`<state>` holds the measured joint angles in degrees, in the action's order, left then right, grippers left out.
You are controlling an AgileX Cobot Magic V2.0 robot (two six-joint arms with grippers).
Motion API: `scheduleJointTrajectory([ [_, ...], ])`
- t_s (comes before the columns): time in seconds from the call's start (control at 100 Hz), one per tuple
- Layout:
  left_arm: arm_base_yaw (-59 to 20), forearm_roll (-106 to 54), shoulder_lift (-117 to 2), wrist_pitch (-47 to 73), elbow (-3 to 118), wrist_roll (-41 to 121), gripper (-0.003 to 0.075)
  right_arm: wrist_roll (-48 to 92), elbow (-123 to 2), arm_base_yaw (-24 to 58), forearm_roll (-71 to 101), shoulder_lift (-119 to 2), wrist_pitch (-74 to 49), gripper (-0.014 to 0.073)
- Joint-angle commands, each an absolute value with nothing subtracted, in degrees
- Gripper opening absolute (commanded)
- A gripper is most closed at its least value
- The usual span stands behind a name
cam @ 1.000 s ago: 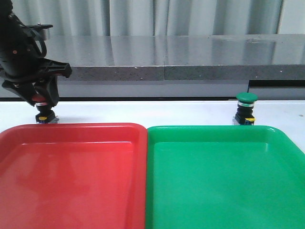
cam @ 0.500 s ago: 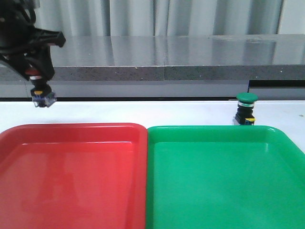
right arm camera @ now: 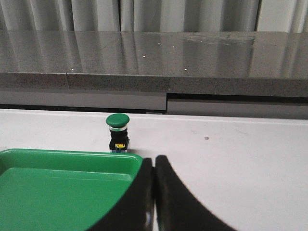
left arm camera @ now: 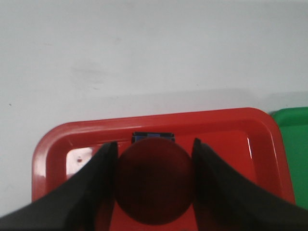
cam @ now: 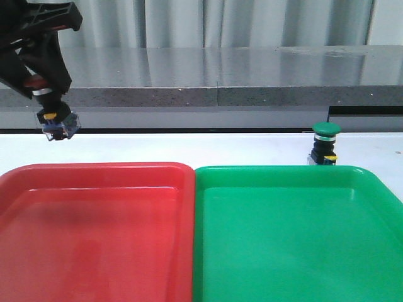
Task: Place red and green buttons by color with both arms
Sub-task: 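Lift the red button with the left gripper and carry it over the red tray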
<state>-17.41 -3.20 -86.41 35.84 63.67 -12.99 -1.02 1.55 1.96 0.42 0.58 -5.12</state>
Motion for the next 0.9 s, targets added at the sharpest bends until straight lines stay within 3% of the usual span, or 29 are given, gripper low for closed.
scheduleJointTrajectory([
  [0.0,-19.07,-3.29,-83.41,31.04,62.39,-15.28,0.0060,-0.94,0.76,1.57,0.44,1.56,-0.45,-0.0067],
  [0.37,-21.69,-3.41,-83.52,24.72,55.47,-17.49,0.0060,-0.94,0.76,1.57,0.44,1.56,-0.45,-0.0067],
  [0.89,-21.81,-3.16,-87.73,24.46,54.72,-17.49,0.0060,-0.94,0.76,1.57,0.44,1.56,-0.45,-0.0067],
])
